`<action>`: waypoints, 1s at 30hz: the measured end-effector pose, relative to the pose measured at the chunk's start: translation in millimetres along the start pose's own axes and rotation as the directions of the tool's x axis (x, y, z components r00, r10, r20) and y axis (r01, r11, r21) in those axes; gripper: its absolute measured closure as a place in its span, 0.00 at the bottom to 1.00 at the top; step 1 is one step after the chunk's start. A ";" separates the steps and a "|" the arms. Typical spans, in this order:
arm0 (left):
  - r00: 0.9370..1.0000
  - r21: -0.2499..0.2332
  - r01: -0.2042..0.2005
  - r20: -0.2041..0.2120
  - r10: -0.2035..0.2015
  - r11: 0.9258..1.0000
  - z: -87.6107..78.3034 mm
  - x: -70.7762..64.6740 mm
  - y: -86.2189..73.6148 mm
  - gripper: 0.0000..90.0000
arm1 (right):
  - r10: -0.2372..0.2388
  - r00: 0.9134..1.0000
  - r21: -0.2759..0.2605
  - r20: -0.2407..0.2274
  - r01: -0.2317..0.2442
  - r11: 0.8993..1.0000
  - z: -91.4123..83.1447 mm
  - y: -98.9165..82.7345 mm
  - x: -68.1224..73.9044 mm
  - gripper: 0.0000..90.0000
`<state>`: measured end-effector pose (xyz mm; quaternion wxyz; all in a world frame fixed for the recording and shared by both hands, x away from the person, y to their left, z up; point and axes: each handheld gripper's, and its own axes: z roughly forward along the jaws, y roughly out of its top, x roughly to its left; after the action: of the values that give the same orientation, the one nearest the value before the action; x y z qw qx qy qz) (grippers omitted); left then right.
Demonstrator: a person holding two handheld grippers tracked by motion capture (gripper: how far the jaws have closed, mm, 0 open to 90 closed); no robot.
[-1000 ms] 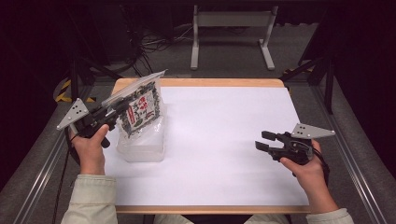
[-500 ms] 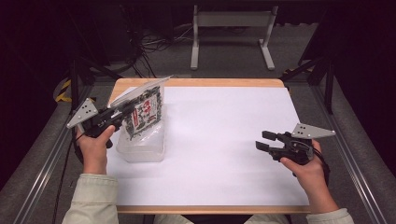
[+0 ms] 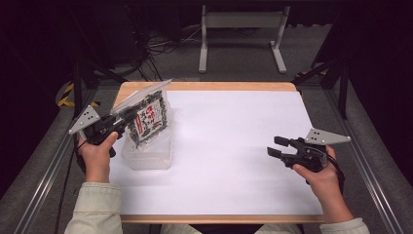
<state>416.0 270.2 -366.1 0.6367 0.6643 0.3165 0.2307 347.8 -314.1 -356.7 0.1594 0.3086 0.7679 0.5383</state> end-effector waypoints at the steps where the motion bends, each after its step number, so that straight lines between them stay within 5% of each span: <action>1: 1.000 -0.001 0.005 -0.002 -0.005 1.000 -0.7 0.9 -0.5 0.81 | 0.001 1.000 -0.002 0.000 -0.001 1.000 -0.4 0.1 -0.1 0.53; 10: 0.997 -0.014 0.068 -0.027 -0.068 0.998 -3.6 5.5 -3.9 0.80 | 0.005 1.000 -0.003 0.003 -0.005 1.000 -0.6 -0.1 -1.4 0.53; 20: 0.995 -0.006 0.073 -0.073 -0.073 0.997 -5.8 1.4 0.7 0.78 | 0.007 1.000 -0.002 0.000 -0.007 1.000 1.2 -0.1 -2.4 0.52; 25: 0.990 -0.033 0.081 -0.114 -0.084 0.996 -8.7 -0.3 4.1 0.55 | 0.006 1.000 0.002 -0.006 -0.006 1.000 4.4 0.0 -2.4 0.52; 30: 0.988 -0.031 0.044 -0.148 -0.048 0.999 -8.8 -5.0 6.6 0.40 | 0.006 1.000 0.002 -0.014 -0.006 1.000 7.0 1.2 -2.6 0.52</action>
<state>407.1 272.8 -358.3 0.6254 0.6290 0.3754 0.2691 354.2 -310.4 -358.4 0.1520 0.3071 0.7687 0.5401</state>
